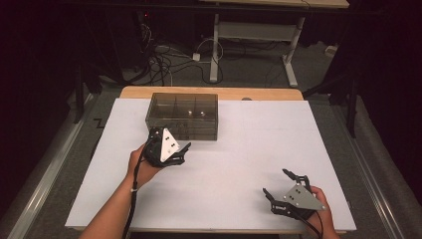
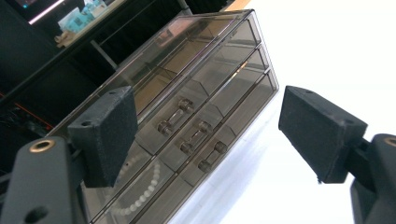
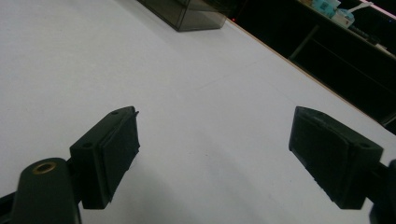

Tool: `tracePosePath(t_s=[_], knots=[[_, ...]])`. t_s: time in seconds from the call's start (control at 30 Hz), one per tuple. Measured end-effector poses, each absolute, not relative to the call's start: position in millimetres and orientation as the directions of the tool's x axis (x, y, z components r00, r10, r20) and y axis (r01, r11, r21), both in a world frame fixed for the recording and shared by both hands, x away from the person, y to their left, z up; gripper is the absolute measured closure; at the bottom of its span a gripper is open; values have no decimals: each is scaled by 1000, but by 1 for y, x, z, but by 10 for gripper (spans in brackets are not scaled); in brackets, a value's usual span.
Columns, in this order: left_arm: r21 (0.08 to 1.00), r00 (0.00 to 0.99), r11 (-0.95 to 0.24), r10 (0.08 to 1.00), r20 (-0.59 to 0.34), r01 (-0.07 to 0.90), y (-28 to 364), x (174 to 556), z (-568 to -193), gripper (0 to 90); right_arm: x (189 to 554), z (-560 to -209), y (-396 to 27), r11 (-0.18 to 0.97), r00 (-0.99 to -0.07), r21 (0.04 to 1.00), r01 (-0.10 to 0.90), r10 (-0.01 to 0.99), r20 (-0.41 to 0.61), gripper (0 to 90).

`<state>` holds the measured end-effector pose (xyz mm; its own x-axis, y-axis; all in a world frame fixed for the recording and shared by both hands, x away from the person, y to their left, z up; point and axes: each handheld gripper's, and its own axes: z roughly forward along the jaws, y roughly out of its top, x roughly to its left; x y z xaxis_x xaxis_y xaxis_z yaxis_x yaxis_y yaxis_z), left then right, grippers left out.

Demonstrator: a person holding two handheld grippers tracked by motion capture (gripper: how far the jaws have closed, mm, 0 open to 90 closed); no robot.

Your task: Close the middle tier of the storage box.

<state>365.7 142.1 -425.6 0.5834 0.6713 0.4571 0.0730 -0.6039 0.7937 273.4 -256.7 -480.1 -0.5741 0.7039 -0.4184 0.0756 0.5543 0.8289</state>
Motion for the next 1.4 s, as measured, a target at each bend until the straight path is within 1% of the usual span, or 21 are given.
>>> tracePosePath(t_s=[1.17,1.23,1.4], knots=[[790,606,-612,639,474,27,145,337,-426,194,272,-478,-255,550,-572,832,69,705,-419,167],[791,609,-611,638,471,29,146,336,-426,176,272,-478,-255,549,-571,833,67,706,-419,167],[785,609,-619,635,475,33,150,332,-428,176,271,-478,-254,553,-571,831,68,705,-422,167]])
